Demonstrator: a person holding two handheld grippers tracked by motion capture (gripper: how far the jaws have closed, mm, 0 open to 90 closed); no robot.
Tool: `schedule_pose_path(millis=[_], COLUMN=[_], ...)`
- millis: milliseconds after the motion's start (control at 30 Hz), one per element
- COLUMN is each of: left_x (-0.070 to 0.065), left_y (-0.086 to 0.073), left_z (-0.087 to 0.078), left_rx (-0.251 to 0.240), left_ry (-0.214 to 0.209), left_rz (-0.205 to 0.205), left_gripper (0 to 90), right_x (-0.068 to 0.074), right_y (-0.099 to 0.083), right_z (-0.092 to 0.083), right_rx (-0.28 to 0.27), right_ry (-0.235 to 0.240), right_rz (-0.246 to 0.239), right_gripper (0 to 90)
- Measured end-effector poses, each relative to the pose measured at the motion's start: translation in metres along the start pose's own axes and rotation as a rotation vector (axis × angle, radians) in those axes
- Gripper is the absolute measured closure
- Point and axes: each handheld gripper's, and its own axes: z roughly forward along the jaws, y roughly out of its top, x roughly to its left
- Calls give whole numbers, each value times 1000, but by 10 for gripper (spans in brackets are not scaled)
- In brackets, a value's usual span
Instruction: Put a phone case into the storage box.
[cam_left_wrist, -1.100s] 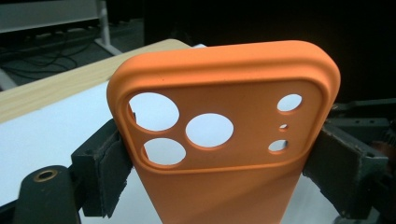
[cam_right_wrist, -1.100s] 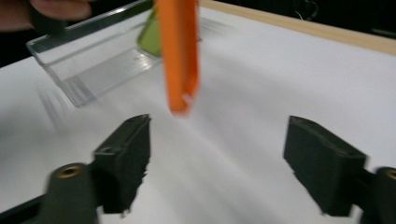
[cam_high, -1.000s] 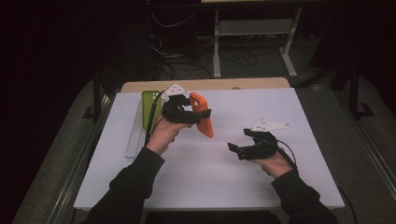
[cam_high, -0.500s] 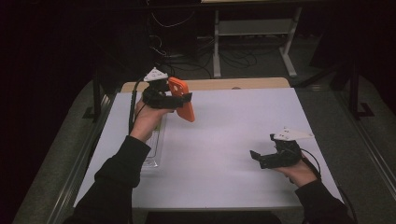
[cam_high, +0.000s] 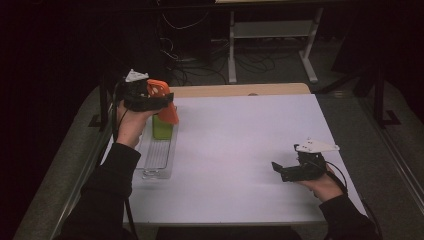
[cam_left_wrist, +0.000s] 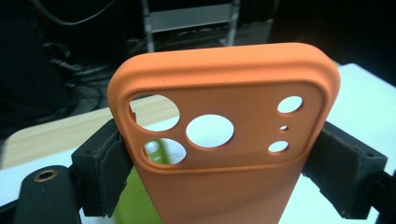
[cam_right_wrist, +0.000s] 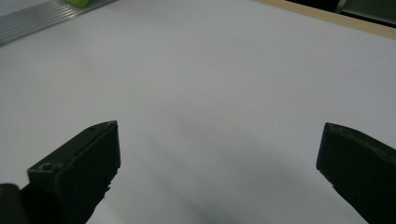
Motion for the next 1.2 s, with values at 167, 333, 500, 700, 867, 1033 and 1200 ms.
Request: schedule_pose_path(millis=[167,333,500,700,867,1033,1200], left_x=[11,17,17,11,6,6,7], left_y=[-6,-14,-25,-38,-49,-55,-56], left_z=[-1,1,8,17,26,34,43], left_rx=[28,77,117,160,199,222,224], left_ry=[58,99,119,134,145,166,177], left_rz=[-20,-31,-37,-29,-28,-10,-10], left_gripper=[145,145,145,145,145,145,143], right_x=[-1,-2,-2,-2,-3,-2,-2], right_y=[0,1,1,2,2,3,3], right_z=[1,0,-1,-2,-1,-2,-2], right_rx=[-1,-4,-7,-12,-10,-17,-17], right_ry=[0,-7,-14,-18,-19,-18,-18], right_rz=[4,9,13,11,5,5,6], right_gripper=[0,0,0,0,0,0,0])
